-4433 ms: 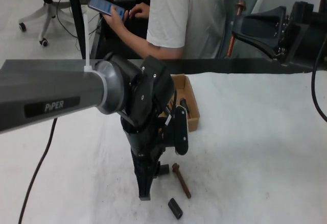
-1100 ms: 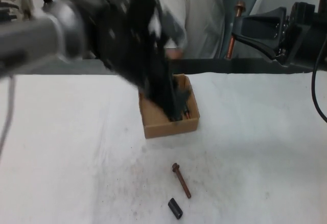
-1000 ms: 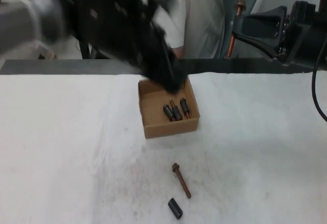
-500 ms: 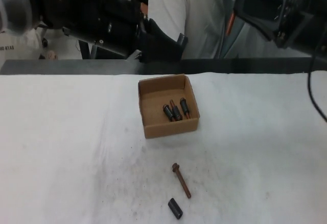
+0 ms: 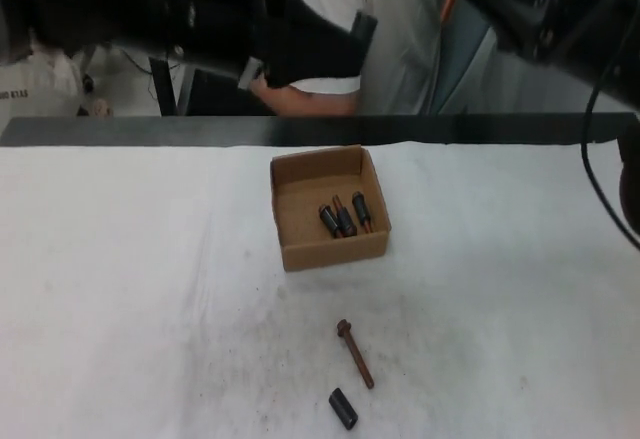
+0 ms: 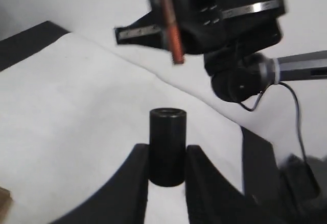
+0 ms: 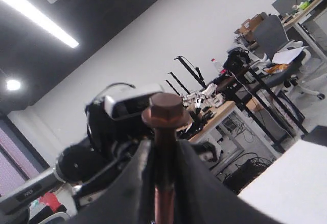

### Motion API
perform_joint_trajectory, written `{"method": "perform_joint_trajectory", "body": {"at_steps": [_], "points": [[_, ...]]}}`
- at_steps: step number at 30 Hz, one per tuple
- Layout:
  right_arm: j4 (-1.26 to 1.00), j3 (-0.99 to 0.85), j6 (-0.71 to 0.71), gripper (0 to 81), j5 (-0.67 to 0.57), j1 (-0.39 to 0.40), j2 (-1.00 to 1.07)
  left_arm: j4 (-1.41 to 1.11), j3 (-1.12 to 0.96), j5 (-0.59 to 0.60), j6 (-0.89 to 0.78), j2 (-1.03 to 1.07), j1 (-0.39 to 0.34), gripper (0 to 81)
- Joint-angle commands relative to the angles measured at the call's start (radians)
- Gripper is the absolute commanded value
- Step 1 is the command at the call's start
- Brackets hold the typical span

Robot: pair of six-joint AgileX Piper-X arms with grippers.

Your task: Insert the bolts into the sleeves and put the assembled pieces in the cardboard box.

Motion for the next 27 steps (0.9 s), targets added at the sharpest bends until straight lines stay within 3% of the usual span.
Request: {"method": "perform_joint_trajectory", "body": {"at_steps": [1, 5, 7, 10, 19, 22, 27], "points": [[0.029, -0.08, 0.007, 0.8, -0.03, -0.004, -0.005, -0.475, 0.206, -0.272, -0.326, -0.036, 0.007, 0.3], [0.064, -0.114, 0.007, 0.8, -0.068, -0.004, -0.005, -1.004, 0.418, -0.35, -0.544, -0.022, 0.007, 0.3], [0.065, -0.116, 0.007, 0.8, -0.078, -0.004, -0.005, -1.102, 0.464, -0.339, -0.576, -0.01, 0.002, 0.3], [0.091, -0.112, -0.005, 0.8, -0.121, 0.011, -0.002, -1.057, 0.489, -0.276, -0.536, -0.005, -0.006, 0.3], [0.415, -0.113, -0.273, 0.8, -0.159, 0.094, 0.0, -0.832, 0.49, -0.238, -0.343, -0.005, -0.025, 0.3], [0.431, -0.113, -0.301, 0.8, -0.161, 0.11, 0.0, -0.73, 0.49, -0.25, -0.257, -0.005, -0.025, 0.3], [0.431, -0.11, -0.317, 0.8, -0.199, 0.12, 0.0, -0.716, 0.49, -0.233, -0.247, -0.014, -0.031, 0.3]]}}
